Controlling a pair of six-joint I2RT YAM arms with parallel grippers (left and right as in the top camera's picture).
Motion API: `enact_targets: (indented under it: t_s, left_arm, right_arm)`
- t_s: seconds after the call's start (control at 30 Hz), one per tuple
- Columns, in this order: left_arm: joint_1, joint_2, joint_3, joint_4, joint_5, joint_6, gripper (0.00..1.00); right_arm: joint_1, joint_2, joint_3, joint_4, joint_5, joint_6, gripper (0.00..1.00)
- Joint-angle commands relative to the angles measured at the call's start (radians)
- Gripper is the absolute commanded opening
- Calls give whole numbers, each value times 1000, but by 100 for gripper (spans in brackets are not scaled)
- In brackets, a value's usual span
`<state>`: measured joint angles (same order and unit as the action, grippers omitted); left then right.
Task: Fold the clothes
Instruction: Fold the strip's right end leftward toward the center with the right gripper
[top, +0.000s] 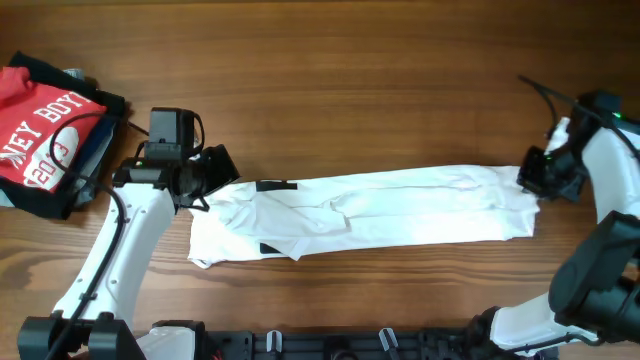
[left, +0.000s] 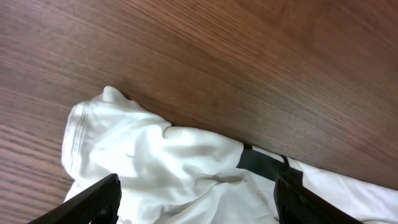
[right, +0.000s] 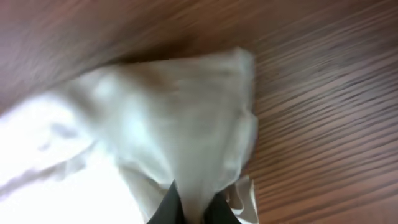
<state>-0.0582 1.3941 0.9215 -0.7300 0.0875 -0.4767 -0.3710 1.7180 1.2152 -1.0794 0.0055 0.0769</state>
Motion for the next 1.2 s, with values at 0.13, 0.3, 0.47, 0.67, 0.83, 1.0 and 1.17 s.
enact_targets:
  t_s: [0.13, 0.3, 0.47, 0.67, 0.83, 1.0, 1.17]
  left_arm:
    - [4, -14, 15, -9, 10, -3, 79]
    - [4, -14, 15, -11, 10, -3, 79]
    - [4, -14, 14, -13, 10, -3, 79]
    - [4, -14, 14, -23, 9, -2, 79]
    - [4, -14, 14, -27, 9, -2, 79]
    - [4, -14, 14, -27, 9, -2, 79]
    - [4, -14, 14, -27, 9, -2, 79]
  right_arm:
    - [282, -10, 22, -91, -14, 18, 4]
    - [470, -9, 22, -114, -46, 90, 4]
    - [622, -9, 21, -86, -60, 178, 4]
    - [737, -7, 20, 8, -82, 244, 7]
    - [766, -7, 20, 39, -93, 244, 9]
    - [768, -7, 20, 39, -129, 238, 11]
    - [768, -7, 20, 28, -166, 237, 21]
